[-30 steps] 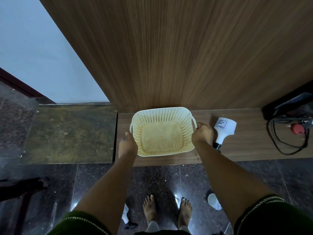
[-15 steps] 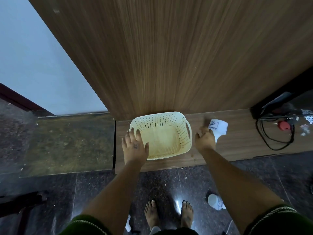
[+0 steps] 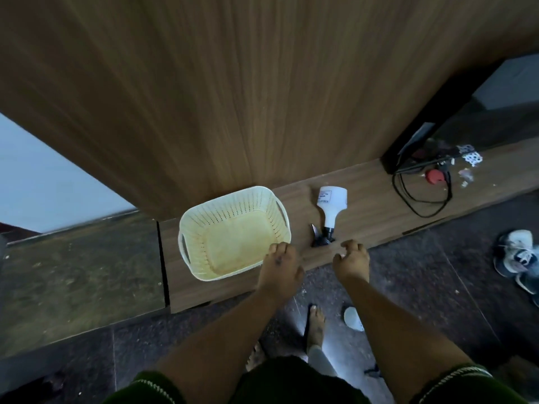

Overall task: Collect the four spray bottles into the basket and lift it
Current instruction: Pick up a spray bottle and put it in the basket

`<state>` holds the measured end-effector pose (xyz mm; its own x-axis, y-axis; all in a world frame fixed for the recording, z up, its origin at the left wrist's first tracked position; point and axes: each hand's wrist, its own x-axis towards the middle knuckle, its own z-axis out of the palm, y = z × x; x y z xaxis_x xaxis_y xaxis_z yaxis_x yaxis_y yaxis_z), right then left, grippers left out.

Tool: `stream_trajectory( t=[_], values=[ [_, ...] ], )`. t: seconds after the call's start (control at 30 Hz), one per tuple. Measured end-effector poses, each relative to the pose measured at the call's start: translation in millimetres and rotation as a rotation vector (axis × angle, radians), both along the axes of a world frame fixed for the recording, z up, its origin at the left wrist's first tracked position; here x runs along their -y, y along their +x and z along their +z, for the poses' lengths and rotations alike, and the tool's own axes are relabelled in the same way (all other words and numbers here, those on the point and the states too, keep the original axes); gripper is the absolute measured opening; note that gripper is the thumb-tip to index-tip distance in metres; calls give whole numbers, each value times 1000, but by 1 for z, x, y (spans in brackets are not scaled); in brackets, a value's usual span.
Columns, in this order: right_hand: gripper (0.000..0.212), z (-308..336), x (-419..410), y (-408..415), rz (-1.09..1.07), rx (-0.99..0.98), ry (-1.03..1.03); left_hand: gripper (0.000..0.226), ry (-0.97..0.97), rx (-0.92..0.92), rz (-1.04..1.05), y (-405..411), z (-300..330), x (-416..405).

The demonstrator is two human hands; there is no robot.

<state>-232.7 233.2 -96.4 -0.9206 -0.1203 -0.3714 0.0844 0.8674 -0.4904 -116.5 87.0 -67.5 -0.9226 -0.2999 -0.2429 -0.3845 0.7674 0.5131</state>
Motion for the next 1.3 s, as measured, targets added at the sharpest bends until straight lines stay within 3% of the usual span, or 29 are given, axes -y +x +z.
stream_trajectory(
  t=[0.2,0.37,0.6,0.8,0.9,1.1,1.17,1.3],
  values=[
    [38,-31,-18,-34,11,75,-10,57,278,109,57,-58,-22,-33],
    [49,-60,-17,-77,102,66,-51,48,372,143,243,-119,-66,-34],
    [77,-75,2,-150,505,-157,5,69,381,364,492,-163,-122,-41],
    [96,-72,22,-194,675,-77,-29,73,336,514,516,-166,-146,-42],
    [94,-76,23,-198,692,-28,-45,64,343,545,529,-166,-151,-41],
    [84,-79,18,-200,565,26,-137,48,498,497,651,-169,-145,-37],
    [85,-78,13,-203,546,60,-171,42,456,476,650,-168,-135,-34],
    [72,-78,4,-207,451,107,-219,35,454,261,725,-164,-109,-30]
  ],
)
